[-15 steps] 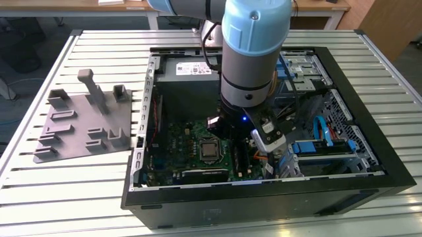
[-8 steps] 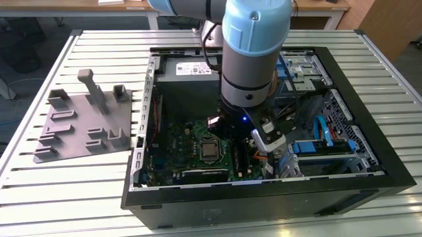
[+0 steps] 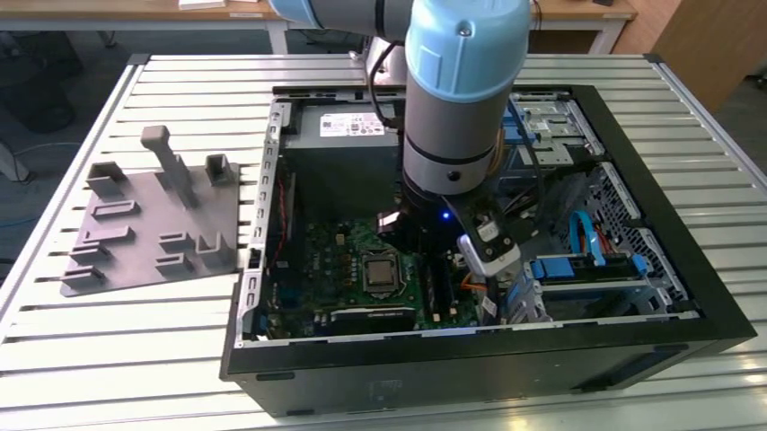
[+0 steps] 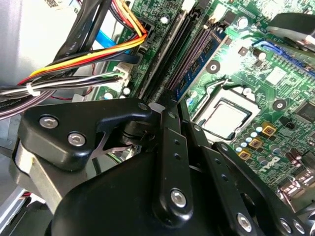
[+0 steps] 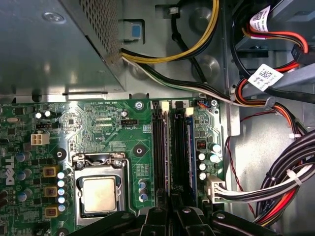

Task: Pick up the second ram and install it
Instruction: 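Insert the second ram into the second slot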

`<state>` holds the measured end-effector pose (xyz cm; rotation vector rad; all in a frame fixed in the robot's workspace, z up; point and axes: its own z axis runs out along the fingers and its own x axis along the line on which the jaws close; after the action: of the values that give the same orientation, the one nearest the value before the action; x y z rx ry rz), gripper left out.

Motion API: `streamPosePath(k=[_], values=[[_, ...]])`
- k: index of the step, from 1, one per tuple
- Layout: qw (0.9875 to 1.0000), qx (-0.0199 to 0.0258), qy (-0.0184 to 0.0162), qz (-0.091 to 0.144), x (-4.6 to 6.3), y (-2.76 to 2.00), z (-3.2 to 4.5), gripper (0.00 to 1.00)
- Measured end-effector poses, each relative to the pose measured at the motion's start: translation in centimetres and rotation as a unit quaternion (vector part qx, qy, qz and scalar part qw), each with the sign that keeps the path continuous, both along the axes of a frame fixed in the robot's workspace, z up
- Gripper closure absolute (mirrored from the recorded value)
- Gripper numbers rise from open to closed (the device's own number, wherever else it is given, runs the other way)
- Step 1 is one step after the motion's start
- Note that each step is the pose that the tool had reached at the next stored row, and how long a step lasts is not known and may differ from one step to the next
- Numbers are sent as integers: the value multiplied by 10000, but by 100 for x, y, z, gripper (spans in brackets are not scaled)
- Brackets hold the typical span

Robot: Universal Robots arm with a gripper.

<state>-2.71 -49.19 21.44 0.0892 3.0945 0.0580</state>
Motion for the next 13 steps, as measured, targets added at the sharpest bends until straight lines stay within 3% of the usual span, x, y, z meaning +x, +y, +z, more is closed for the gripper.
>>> streamPosePath(k=[13], values=[[10000, -17, 0, 1, -1, 16, 0, 86]])
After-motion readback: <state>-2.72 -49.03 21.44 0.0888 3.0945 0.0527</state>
